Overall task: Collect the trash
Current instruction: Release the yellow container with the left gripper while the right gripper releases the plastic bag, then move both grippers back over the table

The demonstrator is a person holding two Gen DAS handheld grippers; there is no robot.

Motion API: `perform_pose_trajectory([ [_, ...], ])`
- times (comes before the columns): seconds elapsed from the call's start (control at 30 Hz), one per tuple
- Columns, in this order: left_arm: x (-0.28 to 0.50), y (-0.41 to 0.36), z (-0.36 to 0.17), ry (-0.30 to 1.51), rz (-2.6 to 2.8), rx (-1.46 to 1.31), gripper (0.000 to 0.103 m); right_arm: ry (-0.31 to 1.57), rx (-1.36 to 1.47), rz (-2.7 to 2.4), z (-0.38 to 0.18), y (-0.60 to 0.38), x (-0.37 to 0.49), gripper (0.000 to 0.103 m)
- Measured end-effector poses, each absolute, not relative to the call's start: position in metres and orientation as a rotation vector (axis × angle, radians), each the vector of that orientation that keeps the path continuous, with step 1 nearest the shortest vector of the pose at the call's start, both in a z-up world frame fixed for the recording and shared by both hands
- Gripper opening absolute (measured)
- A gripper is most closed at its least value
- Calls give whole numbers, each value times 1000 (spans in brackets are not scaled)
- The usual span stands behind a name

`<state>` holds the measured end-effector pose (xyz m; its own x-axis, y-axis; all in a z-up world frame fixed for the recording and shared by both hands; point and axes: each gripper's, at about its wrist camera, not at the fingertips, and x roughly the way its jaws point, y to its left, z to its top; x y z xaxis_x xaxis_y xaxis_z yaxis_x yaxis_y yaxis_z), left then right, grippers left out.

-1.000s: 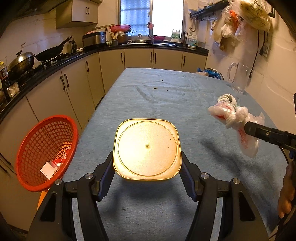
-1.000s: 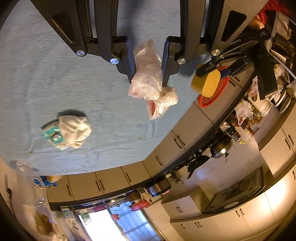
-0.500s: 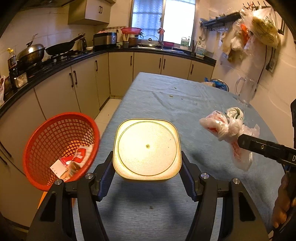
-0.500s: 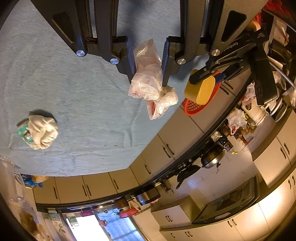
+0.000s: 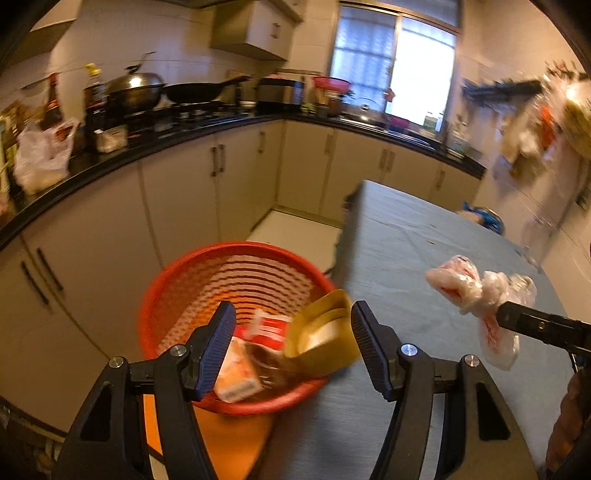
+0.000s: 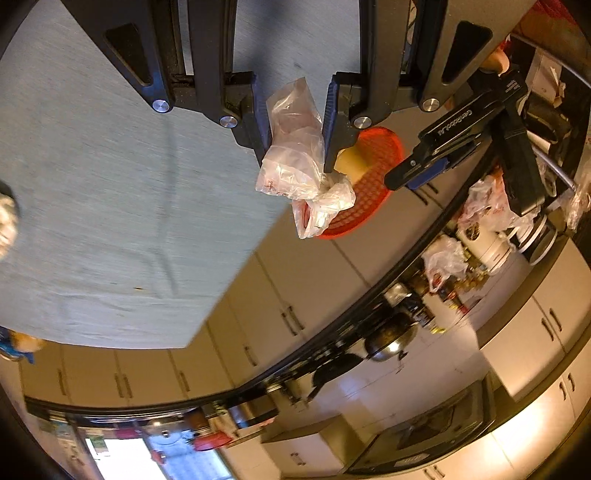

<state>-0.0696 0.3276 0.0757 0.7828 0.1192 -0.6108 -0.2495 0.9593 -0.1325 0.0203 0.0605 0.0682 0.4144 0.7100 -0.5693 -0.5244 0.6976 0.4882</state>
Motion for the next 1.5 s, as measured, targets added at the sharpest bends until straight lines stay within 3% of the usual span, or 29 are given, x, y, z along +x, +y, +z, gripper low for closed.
perform_pose_trajectory([
  [0.6,-80,393,54,677,290,-324,64,954,212,819,45,185,68,31],
  [0.67,-82,394,54,678,293,-328,64,974,224,813,39,193,76,39],
  [0.7,-83,394,55,678,293,-328,64,984,232,821,37,196,80,50],
  [0.73,-82,394,55,680,293,-328,64,989,236,821,37,199,82,54],
  [0.83,-83,391,57,678,289,-321,64,971,246,827,40,192,81,54],
  [1.17,-68,335,73,690,187,-237,65,867,299,735,68,88,72,54],
  [1.5,-42,243,74,754,13,-152,65,789,299,299,78,-110,92,55],
])
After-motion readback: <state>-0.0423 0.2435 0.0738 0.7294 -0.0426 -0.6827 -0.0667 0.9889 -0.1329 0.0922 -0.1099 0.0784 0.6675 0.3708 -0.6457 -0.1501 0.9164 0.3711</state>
